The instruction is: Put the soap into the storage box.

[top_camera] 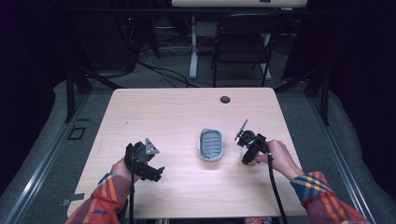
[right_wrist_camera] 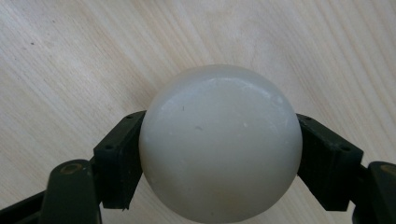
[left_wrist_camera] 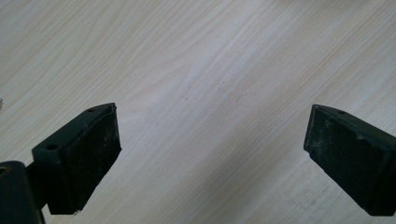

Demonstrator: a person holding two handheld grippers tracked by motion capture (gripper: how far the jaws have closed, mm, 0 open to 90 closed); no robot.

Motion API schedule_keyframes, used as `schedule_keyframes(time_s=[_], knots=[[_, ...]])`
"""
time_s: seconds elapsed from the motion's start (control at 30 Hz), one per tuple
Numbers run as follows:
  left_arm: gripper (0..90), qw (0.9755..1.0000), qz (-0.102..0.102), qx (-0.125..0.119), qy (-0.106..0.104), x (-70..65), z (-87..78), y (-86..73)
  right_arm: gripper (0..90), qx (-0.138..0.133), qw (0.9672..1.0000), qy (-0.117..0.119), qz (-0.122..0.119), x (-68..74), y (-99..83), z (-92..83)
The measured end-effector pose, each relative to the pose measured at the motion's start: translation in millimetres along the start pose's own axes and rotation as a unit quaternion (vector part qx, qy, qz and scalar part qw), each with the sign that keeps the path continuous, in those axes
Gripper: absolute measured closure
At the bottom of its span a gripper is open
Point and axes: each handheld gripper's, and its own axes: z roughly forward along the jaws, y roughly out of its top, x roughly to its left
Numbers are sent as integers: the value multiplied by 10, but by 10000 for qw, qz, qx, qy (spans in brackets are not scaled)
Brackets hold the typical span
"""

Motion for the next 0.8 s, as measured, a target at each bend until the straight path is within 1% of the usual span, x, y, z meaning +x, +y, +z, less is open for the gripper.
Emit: schedule_keyframes(time_s=[0.03,0.07,0.1,0.13,0.17,0.2,0.23,0.27,0.33,0.37,0.4,0.43,0.47,0.5,0.53,0.57,0.6,0.63,0.67,0.7,0.73,0.8], knots=[[37,10000,0,0,0,0,0,0,241,0,10000,0,0,0,0,0],[37,10000,-14,-2,16,1,-5,-10,241,-73,9999,78,19,11,25,4],[37,10000,-25,-1,21,3,-12,-21,241,-73,9999,78,19,11,25,4],[37,10000,-43,3,37,3,-20,-34,241,-42,10000,3,-71,7,43,-5],[37,10000,-50,6,40,4,-25,-41,241,-77,9999,59,-78,14,64,-7],[37,10000,-68,7,48,5,-30,-50,241,-90,9999,32,-56,23,76,-9],[37,9999,-84,3,74,4,-32,-59,241,-41,9999,10,-138,18,97,-22],[37,9999,-103,33,65,12,-42,-72,241,-86,9998,28,-149,35,138,-29],[37,9999,-121,27,84,10,-42,-80,241,-117,9998,41,-154,39,148,-27],[37,9999,-129,39,78,12,-45,-87,241,-105,9997,34,-208,40,167,-30],[37,9998,-154,45,87,12,-49,-98,241,-116,9997,63,-209,49,183,-34],[37,9998,-158,35,110,13,-50,-107,241,-162,9996,66,-207,59,199,-31],[37,9998,-181,50,102,20,-66,-125,241,-154,9996,68,-229,68,226,-40],[37,9998,-181,50,102,20,-66,-125,241,-98,9995,16,-301,63,240,-52],[37,9997,-192,55,119,20,-76,-138,242,-133,9996,25,-261,69,250,-49],[37,9997,-192,55,119,20,-76,-138,241,-94,9995,7,-314,65,263,-59],[37,9997,-209,51,120,18,-81,-147,242,-149,9995,64,-269,69,274,-61],[37,9997,-221,44,132,17,-84,-153,242,-149,9995,64,-269,69,274,-61],[37,9997,-216,48,134,20,-88,-158,242,-119,9993,53,-344,64,290,-74],[37,9996,-238,50,134,19,-90,-163,242,-99,9993,3,-368,70,303,-86],[37,9996,-229,60,138,21,-92,-166,242,-144,9992,36,-364,69,324,-99],[37,9996,-238,70,139,22,-99,-174,242,-182,9991,27,-369,68,334,-102]])
